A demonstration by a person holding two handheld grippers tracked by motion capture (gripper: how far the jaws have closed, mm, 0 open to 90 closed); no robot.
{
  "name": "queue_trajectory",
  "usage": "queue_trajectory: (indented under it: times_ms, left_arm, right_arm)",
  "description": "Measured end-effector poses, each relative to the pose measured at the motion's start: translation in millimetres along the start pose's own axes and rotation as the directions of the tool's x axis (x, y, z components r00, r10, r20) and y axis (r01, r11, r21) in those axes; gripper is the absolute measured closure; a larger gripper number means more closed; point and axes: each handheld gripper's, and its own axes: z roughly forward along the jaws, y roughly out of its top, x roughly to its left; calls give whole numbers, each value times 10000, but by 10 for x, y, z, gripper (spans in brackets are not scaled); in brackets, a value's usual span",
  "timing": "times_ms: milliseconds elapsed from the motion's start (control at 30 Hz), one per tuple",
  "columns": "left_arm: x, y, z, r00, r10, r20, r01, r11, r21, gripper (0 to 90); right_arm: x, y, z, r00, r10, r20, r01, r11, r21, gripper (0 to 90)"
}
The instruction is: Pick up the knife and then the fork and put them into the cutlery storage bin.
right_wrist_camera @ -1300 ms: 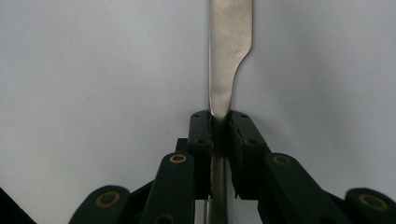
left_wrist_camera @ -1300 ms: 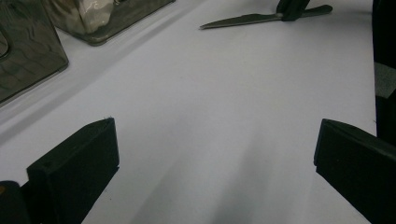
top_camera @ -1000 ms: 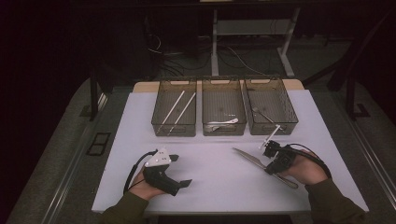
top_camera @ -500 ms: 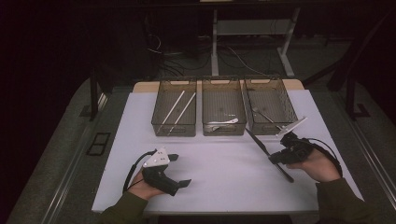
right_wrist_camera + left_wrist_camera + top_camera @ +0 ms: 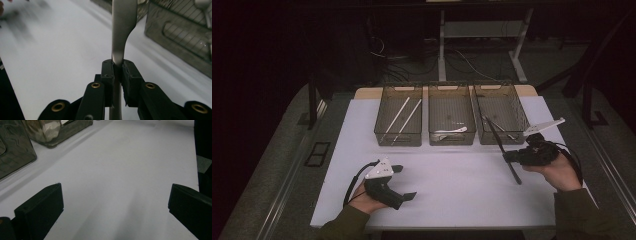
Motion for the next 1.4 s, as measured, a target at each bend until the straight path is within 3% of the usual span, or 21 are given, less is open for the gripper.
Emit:
queue_trajectory:
  times_ms: [333,567,833,1100,1267,1400]
  left_arm:
    - [-3,1,6,10000,-64,-10,64,10000,-76,0]
    - [4,0,7,10000,-98,-15,98,9999,-70,0]
    - [-1,3,6,9999,-148,4,148,9998,-120,0]
    - [1,2,5,9999,-127,25,127,9998,-124,0]
    - [1,5,1,9999,-89,45,90,9999,-97,0]
    - [-1,5,0,9999,-86,61,87,9999,-93,0]
  right_arm:
    - [-120,170,-185,9983,237,533,-157,9891,-1461,802]
    - [-229,409,-281,9935,365,1075,-146,9802,-1976,803]
    - [-410,745,-313,9799,530,1923,-102,9761,-2172,802]
    - [-626,1046,-273,9599,759,2699,-110,9721,-2343,802]
    - [-786,1073,-129,9517,910,2933,-224,9731,-2295,802]
    - [-870,1052,23,9465,810,3123,-276,9847,-1719,801]
